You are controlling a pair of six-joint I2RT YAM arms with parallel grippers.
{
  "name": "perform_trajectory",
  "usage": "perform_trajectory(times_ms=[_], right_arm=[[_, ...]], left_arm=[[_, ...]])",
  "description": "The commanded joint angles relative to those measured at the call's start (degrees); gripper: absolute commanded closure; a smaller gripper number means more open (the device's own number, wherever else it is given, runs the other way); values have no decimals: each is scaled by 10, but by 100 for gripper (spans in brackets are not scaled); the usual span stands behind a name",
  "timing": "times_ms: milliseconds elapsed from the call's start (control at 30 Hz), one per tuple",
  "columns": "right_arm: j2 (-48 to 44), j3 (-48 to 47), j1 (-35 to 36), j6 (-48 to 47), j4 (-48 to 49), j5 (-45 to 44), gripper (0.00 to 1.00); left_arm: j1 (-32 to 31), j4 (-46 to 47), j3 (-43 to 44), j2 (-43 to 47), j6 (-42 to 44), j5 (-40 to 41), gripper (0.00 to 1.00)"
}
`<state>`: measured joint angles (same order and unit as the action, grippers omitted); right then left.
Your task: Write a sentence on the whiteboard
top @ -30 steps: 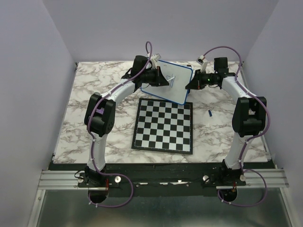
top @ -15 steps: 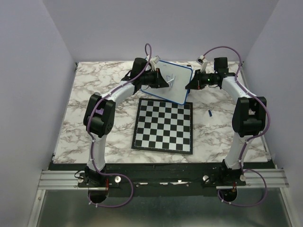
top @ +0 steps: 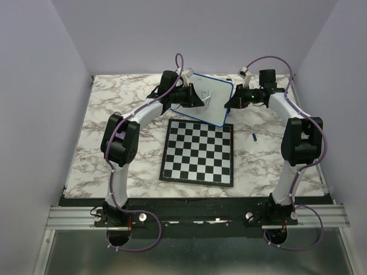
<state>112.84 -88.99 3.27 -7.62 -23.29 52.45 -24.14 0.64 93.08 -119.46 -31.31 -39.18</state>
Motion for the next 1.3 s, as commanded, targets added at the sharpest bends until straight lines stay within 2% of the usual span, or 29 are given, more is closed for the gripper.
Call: perform_trajectory(times_ms=[0,400,967,1267], right_arm=[[-3,-15,4,-12,-6,22,100],[-3,-15,4,-11,-6,22,100],[-2,-17,5,-10,-6,21,100],[-5,-15,4,-11,-6,21,100]], left_arm=[[0,-2,-7,16,6,3,100],[0,-33,-3,5,16,-1,100],[-1,-21,-59,23,24,-15,100],[0,12,-55,54,5,-26,100]])
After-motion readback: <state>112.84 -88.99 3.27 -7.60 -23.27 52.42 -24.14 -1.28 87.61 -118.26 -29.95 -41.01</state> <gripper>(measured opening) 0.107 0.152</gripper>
